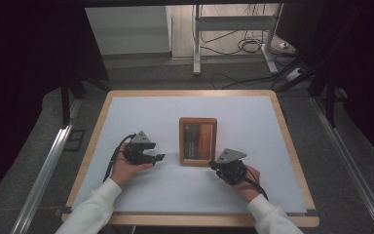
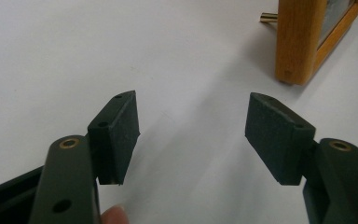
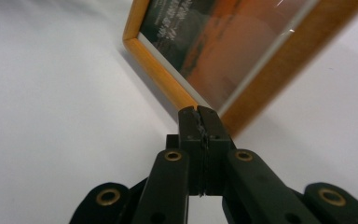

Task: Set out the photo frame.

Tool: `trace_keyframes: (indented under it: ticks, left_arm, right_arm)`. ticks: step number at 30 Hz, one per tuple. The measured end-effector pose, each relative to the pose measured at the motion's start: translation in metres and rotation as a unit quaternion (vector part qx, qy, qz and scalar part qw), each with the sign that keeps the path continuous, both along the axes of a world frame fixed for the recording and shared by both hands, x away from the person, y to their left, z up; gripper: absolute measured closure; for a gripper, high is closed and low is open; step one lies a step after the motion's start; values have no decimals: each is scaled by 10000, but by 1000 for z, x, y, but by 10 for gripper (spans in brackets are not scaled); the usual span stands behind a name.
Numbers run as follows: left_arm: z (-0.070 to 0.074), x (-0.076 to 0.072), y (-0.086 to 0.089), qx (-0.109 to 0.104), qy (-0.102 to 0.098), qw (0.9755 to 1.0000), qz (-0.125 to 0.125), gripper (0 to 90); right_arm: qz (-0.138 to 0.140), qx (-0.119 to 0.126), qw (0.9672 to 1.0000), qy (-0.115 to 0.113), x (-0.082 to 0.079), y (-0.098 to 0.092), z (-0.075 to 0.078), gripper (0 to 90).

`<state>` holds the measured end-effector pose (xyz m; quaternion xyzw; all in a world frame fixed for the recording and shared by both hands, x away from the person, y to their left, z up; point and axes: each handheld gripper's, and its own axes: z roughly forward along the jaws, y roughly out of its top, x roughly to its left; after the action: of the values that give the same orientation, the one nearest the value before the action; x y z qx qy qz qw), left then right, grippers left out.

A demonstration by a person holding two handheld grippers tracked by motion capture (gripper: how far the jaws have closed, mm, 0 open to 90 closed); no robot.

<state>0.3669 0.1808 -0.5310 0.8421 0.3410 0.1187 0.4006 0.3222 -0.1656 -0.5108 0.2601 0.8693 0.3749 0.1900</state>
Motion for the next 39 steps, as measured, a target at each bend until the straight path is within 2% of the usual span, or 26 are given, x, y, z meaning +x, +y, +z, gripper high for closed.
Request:
trace_keyframes:
  ticks: [4,6,8,10,13,16,21,24,29,34,39]
  left_arm:
    - [1,-1,-1,17,-32,10000,1,344]
    - [1,-2,-2,63,-34,10000,2,344]
    - [1,-3,-2,69,-36,10000,-3,343]
    - [1,-6,-1,104,-85,9999,2,343]
    - [2,-11,1,47,-74,10000,-1,343]
    - [4,-16,3,44,-118,9999,3,343]
    - [5,-24,6,16,-117,9999,-9,342]
    - [5,-29,7,-3,-124,9999,-18,342]
    - [6,-36,8,-42,-136,9999,-12,342]
    - [8,-43,8,-53,-170,9998,-25,341]
    - [8,-45,8,-64,-185,9998,-28,341]
  right_arm:
    - [-208,182,9996,50,-2,-19,2,869]
    - [-302,313,9990,102,-1,-29,4,822]
    - [-363,524,9977,247,0,-39,6,725]
    - [-447,731,9958,324,0,-46,7,592]
    - [-540,864,9944,274,-1,-56,10,428]
    - [-702,997,9924,172,-5,-67,11,362]
    - [-943,1129,9891,54,-11,-89,12,296]
    - [-1068,1070,9885,-13,-15,-104,11,273]
    - [-1353,1051,9852,-46,-20,-125,6,259]
    - [-1466,980,9843,-66,-20,-133,2,247]
    - [-1454,862,9856,-46,-18,-131,-2,239]
